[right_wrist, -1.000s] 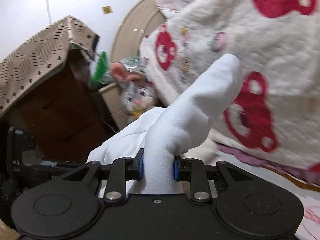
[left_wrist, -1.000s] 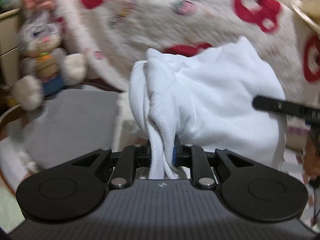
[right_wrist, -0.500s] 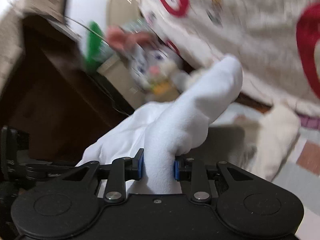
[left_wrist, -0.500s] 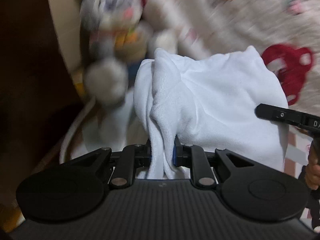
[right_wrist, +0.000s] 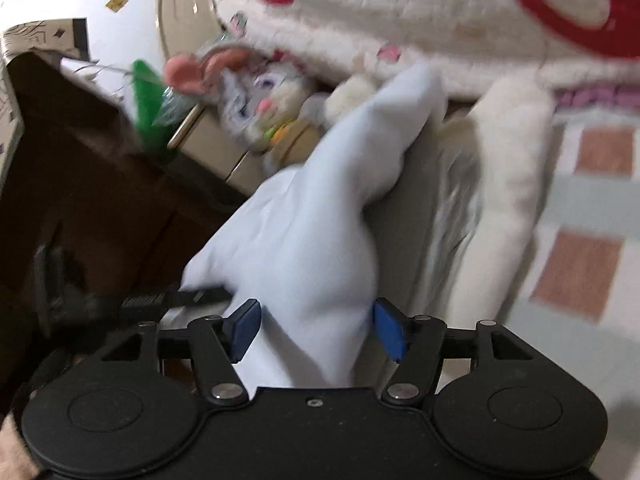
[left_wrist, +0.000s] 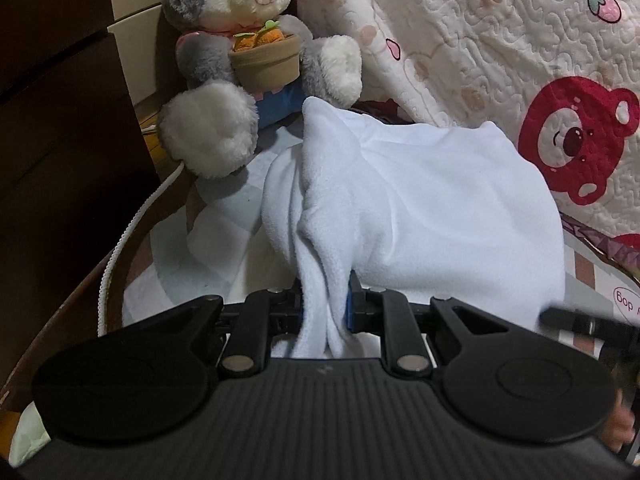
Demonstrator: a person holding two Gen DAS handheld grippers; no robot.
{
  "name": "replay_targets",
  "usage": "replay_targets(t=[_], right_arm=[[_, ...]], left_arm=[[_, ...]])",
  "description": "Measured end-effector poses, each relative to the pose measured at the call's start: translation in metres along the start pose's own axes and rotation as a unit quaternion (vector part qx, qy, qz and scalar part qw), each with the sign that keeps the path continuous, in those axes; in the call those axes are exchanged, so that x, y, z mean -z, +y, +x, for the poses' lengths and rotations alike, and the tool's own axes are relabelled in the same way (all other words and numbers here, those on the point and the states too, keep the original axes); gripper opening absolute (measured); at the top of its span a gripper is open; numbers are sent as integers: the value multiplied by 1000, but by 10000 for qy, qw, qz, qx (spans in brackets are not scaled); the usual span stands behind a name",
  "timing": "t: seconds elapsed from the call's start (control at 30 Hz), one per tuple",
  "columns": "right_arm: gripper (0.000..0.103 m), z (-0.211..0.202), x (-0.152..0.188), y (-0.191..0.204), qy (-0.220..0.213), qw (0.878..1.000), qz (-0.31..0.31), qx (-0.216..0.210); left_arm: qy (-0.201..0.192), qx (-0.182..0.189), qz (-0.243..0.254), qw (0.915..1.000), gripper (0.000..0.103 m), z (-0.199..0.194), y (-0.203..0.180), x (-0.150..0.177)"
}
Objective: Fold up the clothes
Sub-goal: 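Lift the folded T-shirt with both grippers and carry it toward the clothes stack, then lower the T-shirt onto the folded clothes stack and open both grippers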
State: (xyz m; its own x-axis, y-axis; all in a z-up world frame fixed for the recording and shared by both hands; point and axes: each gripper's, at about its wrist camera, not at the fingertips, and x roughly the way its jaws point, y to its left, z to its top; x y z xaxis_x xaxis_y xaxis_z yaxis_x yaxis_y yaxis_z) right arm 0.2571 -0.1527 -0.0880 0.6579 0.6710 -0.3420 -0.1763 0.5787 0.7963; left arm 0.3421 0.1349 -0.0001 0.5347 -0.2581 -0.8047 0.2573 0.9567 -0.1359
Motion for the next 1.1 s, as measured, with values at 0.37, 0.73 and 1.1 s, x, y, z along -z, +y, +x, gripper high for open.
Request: replay_targets(t=[0.37,0.73,1.1], right_arm=[[16,10,22,-25,928,9651,2208,-1064],[14,7,28,2,812,9877,1252,-457],[63,-42,-31,-9,10,9991,420,36]], left_arm=[[710,-375,-585,9951,21,1,23,-21],[-806,-749,605,9921,28,-25,-56,1],[-785,-527,1291,9871,29,2,-90,41]])
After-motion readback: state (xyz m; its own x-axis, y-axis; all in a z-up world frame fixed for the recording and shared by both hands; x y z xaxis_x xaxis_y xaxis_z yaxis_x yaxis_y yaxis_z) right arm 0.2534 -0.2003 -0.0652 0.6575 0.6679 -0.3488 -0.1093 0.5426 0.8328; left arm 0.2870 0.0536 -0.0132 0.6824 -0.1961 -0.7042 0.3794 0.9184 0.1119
